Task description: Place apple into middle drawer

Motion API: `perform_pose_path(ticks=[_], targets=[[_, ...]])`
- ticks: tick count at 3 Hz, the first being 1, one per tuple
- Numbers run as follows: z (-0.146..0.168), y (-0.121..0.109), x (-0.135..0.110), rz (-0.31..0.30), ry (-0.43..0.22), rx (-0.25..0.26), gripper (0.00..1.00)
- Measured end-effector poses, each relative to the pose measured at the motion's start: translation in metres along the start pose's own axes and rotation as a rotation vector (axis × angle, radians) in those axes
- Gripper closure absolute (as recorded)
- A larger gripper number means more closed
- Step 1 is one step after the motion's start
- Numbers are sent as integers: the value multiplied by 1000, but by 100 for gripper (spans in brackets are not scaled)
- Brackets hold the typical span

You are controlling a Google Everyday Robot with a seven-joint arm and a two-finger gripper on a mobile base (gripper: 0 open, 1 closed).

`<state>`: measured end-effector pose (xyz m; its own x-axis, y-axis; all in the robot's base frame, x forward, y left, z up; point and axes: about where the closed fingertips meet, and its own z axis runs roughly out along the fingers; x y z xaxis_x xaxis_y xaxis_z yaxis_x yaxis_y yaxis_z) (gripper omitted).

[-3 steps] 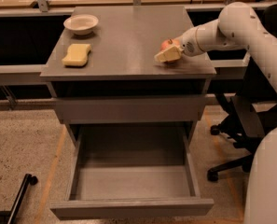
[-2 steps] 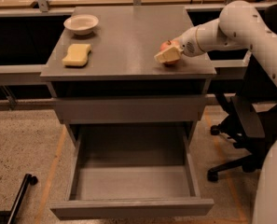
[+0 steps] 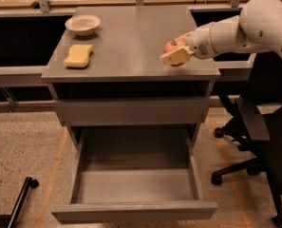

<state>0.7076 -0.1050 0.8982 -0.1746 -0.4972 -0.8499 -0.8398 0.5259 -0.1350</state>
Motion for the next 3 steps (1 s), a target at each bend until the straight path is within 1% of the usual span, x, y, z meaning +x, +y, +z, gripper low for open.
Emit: perform_pose_path(ticks=[1, 2, 3], targets=[[-18, 53, 1, -47, -16, -125, 100], [-16, 101, 21, -37, 5, -237, 100], [-16, 101, 21, -37, 5, -237, 100]])
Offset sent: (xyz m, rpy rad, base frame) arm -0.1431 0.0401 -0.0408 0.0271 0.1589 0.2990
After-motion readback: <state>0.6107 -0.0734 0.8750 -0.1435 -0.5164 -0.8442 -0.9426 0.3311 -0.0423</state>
